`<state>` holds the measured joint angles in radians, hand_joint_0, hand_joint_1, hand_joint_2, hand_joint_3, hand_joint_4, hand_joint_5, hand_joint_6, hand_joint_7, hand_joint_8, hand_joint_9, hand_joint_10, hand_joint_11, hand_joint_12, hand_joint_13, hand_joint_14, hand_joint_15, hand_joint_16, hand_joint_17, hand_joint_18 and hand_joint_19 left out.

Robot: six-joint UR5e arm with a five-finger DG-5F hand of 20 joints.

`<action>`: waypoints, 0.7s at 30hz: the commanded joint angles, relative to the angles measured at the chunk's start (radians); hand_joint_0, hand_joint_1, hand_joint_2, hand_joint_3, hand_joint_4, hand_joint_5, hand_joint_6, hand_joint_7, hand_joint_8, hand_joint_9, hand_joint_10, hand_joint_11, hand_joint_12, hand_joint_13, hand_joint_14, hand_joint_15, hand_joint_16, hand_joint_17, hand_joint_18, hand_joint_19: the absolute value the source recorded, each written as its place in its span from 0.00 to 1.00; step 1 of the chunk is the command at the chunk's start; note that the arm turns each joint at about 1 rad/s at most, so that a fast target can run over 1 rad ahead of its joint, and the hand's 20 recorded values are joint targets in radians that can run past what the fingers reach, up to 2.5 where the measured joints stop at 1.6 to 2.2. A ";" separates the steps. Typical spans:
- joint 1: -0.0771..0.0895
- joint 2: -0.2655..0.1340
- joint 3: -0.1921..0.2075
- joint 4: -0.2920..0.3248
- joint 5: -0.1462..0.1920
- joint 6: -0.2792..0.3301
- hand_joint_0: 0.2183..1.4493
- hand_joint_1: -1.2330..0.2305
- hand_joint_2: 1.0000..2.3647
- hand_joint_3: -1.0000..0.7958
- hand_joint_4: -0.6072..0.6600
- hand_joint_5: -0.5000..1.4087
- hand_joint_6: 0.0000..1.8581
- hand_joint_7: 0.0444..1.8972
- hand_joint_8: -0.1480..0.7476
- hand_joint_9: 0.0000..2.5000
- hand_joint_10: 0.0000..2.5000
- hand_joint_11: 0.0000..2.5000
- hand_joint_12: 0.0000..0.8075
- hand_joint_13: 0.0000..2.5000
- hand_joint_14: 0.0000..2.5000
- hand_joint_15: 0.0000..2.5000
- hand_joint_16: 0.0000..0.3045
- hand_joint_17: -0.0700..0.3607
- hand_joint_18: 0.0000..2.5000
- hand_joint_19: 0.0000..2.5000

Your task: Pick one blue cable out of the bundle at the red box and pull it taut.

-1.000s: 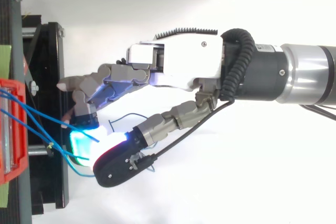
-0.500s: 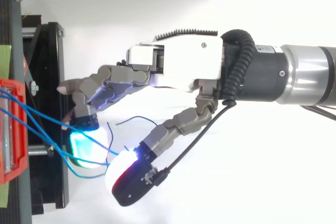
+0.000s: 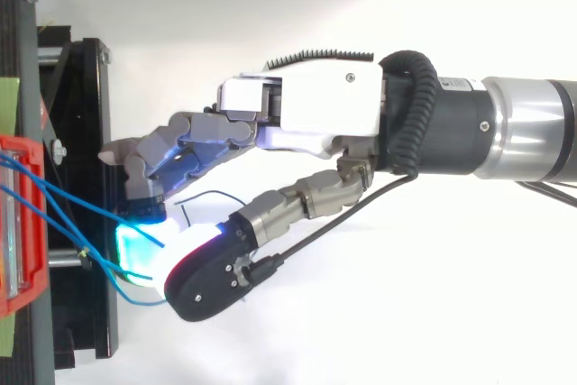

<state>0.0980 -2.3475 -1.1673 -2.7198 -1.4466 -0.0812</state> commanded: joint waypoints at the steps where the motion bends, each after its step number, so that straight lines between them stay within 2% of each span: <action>1: 0.000 0.001 0.000 0.000 0.000 0.000 0.27 0.46 0.00 0.28 0.59 0.19 0.42 0.53 0.52 0.27 0.00 0.09 0.46 0.11 0.00 0.00 0.19 0.47 0.16 0.08; 5: 0.000 0.001 0.000 0.000 0.000 0.000 0.32 0.41 0.01 0.35 0.60 0.19 0.44 0.52 0.52 0.27 0.00 0.09 0.45 0.11 0.00 0.00 0.19 0.46 0.16 0.08; 11: 0.002 0.001 0.000 0.000 0.000 0.000 0.31 0.39 0.01 0.43 0.58 0.19 0.45 0.53 0.52 0.27 0.00 0.09 0.45 0.11 0.00 0.00 0.19 0.46 0.16 0.07; 21: 0.002 0.001 0.000 0.000 0.000 0.000 0.31 0.32 0.02 0.49 0.55 0.20 0.46 0.55 0.52 0.28 0.00 0.09 0.45 0.12 0.00 0.00 0.19 0.46 0.17 0.06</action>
<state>0.0996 -2.3476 -1.1674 -2.7204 -1.4465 -0.0813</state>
